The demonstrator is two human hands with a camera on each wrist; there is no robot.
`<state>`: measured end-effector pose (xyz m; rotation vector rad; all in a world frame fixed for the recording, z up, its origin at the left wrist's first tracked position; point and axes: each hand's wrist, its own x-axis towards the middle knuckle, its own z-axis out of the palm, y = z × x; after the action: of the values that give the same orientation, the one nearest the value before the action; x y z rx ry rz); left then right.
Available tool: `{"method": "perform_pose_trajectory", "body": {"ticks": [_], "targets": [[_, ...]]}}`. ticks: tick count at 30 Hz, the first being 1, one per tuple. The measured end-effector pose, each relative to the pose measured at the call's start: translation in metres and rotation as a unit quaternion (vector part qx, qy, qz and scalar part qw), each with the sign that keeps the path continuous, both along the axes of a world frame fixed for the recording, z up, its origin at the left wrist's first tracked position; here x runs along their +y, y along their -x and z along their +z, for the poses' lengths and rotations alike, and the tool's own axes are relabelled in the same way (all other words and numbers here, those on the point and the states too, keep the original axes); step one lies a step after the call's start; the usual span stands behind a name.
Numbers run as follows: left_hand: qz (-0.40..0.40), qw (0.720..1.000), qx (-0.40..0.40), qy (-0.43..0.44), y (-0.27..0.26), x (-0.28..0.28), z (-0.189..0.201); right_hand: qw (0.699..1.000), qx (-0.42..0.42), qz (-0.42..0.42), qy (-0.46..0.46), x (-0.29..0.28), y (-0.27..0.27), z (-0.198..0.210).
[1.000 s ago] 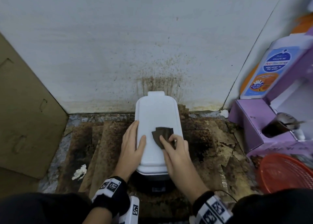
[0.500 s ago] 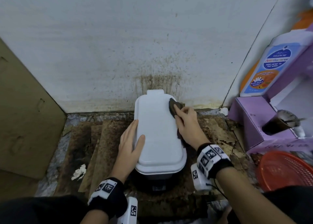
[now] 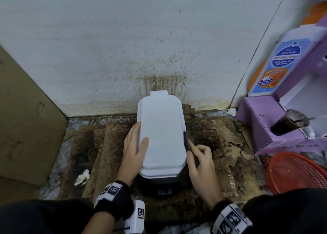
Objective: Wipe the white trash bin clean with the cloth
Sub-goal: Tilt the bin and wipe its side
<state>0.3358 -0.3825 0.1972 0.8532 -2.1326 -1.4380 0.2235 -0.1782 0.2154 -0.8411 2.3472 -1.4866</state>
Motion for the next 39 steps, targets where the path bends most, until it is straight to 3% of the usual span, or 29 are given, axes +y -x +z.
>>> {"method": "perform_pose_trajectory", "body": {"ticks": [8,17,24,30,33,36,39], "targets": [[-0.008,1.0,-0.007,-0.016,-0.001,-0.002,-0.004,0.999,0.037,-0.006,0.0,0.005,-0.008,-0.005],[-0.014,0.999,-0.024,-0.021,-0.002,-0.004,0.0,0.996,-0.048,0.057,-0.05,-0.044,0.073,0.017],[0.009,1.0,-0.024,0.012,0.0,0.0,-0.001,0.998,-0.055,-0.018,0.018,-0.025,0.029,0.0],[0.061,0.996,-0.062,0.033,0.0,0.007,0.006,0.982,-0.154,-0.099,0.039,-0.035,0.025,-0.001],[0.11,0.987,-0.116,0.017,-0.001,0.01,0.008,0.971,-0.208,-0.099,0.062,-0.037,0.032,-0.009],[0.132,0.984,-0.119,-0.007,-0.001,0.009,0.005,0.949,-0.292,-0.103,0.064,-0.039,0.038,-0.013],[0.142,0.984,-0.107,-0.029,-0.001,0.008,0.01,0.954,-0.285,-0.077,0.05,-0.038,0.038,-0.003]]}}
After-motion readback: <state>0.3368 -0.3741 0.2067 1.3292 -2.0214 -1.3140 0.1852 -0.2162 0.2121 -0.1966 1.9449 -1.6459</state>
